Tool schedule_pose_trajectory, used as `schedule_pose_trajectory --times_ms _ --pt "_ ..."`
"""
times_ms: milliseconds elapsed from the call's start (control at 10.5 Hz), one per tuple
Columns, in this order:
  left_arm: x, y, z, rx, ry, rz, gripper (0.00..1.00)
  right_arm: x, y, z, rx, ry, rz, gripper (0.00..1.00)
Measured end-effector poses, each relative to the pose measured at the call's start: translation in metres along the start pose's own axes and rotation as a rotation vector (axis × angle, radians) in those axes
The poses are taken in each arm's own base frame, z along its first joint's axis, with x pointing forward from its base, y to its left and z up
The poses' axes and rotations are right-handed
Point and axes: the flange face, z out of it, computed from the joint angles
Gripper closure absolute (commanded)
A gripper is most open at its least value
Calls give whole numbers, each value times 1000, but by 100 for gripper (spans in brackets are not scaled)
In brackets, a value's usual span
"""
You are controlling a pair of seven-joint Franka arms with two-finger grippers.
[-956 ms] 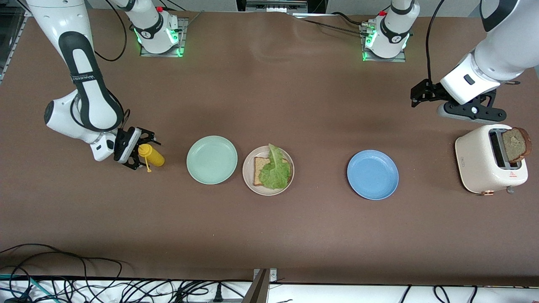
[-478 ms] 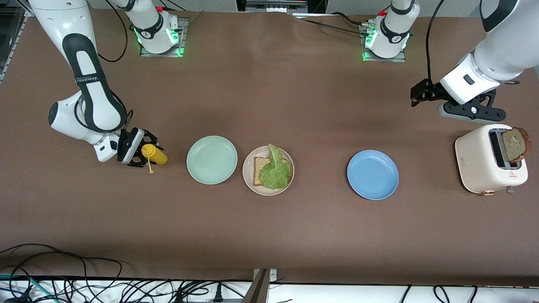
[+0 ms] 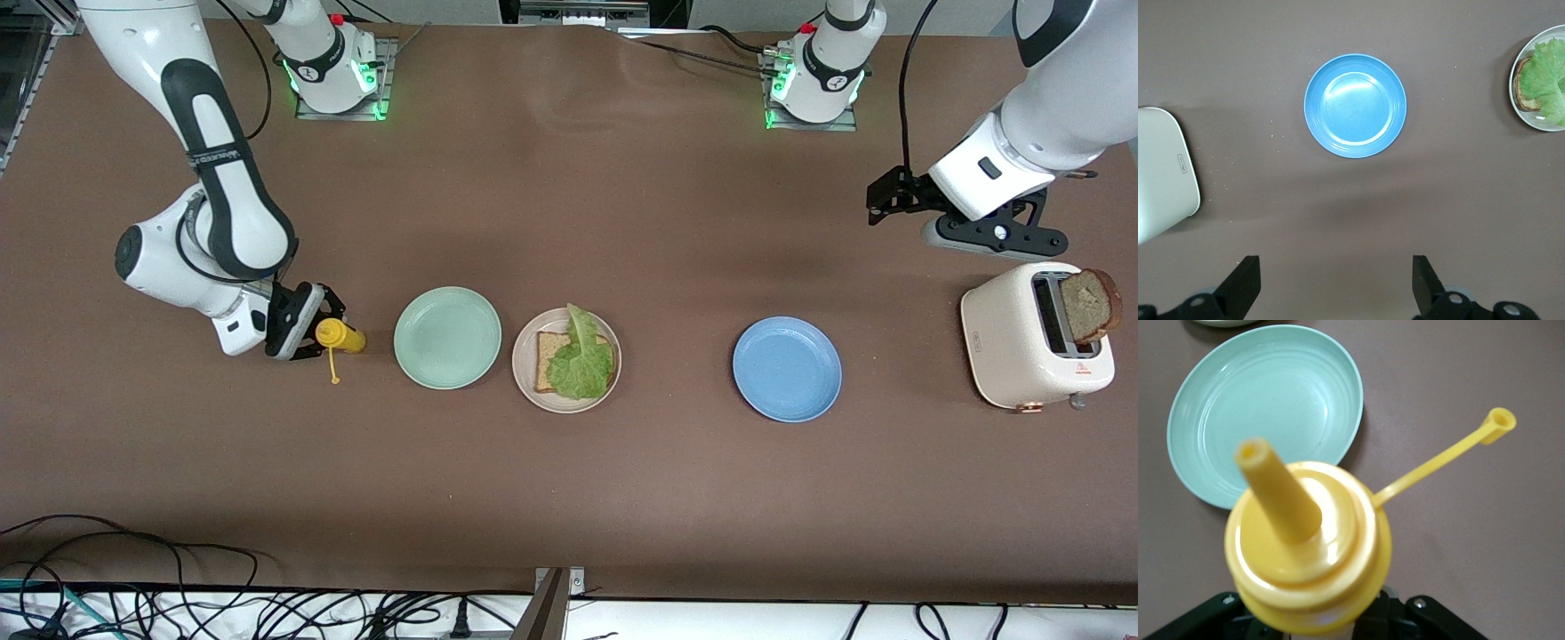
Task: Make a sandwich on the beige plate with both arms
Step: 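Carry the mustard bottle with the right gripper over the beige plate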
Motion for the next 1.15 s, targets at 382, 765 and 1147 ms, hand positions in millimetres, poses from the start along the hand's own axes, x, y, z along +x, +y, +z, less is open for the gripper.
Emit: schedule_pose_trajectory --times_ms 382,765,1147 --pt "0 0 0 0 0 0 0 78 -24 -1 -13 -153 107 100" --pt "0 1 0 0 -1 2 0 159 -56 -34 -12 -315 217 100" --pt "0 1 0 0 -1 2 0 207 -101 -28 -57 -460 187 100"
